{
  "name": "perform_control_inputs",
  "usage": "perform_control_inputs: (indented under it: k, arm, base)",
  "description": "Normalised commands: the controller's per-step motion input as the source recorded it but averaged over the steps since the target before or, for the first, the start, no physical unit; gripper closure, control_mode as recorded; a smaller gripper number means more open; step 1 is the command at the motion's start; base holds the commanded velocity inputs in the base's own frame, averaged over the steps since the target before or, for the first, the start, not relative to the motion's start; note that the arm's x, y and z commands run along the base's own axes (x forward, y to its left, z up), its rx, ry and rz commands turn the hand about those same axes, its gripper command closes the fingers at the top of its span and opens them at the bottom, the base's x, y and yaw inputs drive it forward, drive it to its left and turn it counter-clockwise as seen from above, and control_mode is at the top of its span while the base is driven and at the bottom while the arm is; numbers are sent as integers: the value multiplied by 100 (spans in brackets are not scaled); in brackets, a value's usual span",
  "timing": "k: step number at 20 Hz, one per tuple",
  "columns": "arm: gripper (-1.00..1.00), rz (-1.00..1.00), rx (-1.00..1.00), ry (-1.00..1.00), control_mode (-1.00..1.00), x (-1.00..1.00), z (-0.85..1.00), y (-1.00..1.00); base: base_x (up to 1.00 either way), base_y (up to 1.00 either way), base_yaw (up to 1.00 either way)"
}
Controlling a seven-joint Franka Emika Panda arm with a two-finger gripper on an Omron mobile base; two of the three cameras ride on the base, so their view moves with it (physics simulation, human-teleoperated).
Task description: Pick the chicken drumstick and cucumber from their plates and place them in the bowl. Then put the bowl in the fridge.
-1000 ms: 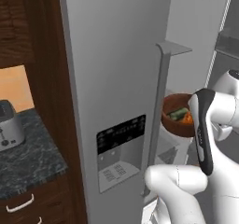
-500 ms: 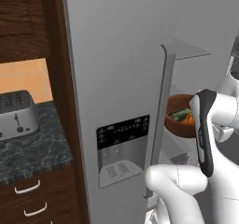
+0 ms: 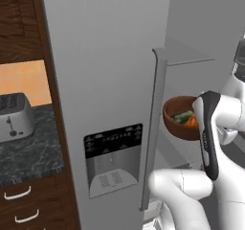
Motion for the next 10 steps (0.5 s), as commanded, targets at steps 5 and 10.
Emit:
perform_control_inputs:
  k: [5,10]
  arm:
    - [100,0,0,0,100,0,0,0]
    - [100,0,0,0,100,0,0,0]
  base:
    - [68,-19,0]
    - [1,-38,2]
